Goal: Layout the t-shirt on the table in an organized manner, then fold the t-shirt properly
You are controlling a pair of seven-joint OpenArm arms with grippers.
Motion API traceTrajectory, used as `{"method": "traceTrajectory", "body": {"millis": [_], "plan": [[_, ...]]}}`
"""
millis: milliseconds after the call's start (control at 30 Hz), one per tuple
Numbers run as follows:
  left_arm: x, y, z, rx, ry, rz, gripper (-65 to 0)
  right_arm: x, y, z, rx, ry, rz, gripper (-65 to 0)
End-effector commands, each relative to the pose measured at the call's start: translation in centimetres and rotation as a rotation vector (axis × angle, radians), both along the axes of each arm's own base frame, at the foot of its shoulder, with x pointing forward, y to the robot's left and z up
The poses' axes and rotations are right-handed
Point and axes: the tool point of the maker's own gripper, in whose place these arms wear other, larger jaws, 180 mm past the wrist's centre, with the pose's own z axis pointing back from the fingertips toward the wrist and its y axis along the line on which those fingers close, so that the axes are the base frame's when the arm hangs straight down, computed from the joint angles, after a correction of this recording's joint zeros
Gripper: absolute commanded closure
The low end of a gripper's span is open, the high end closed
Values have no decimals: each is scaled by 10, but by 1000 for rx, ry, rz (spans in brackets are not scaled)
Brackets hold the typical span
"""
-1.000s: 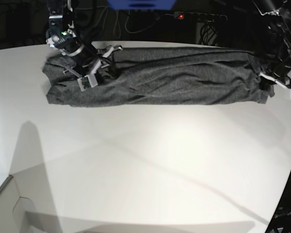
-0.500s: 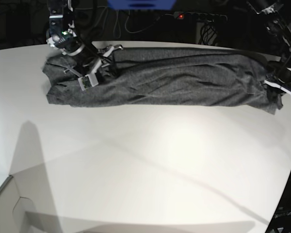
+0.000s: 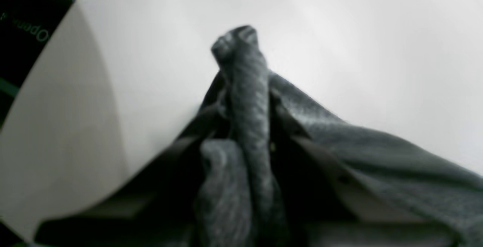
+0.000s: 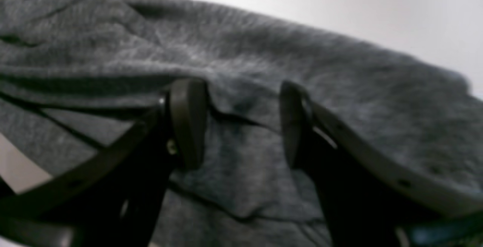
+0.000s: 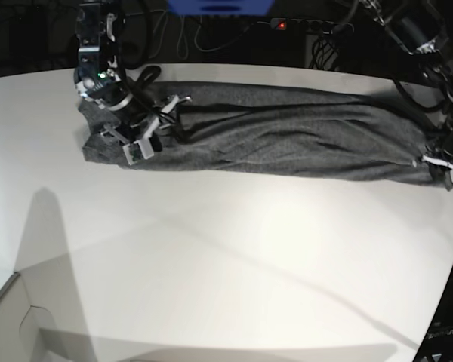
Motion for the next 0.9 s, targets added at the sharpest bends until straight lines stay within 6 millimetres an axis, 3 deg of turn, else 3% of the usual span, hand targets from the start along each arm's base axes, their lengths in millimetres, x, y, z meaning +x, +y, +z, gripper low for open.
{"method": "traceTrajectory", "body": {"millis": [0,167,333,633,867], "plan": [[9,11,21,36,-57,2,0,7,2,11,19,-41,-1,-317],[21,13,32,38,-89,3,0,18,2,15,18,-61,0,-317],[21,13,37,49,-98,0,0,8,2,10,18,-41,-1,-317],[10,14,5,-5,-33,16,0,-5,2,23,13,-64,2,-317],[6,25,-11,-34,13,32,0,-19,1,2,17,0,-4,-318]]}}
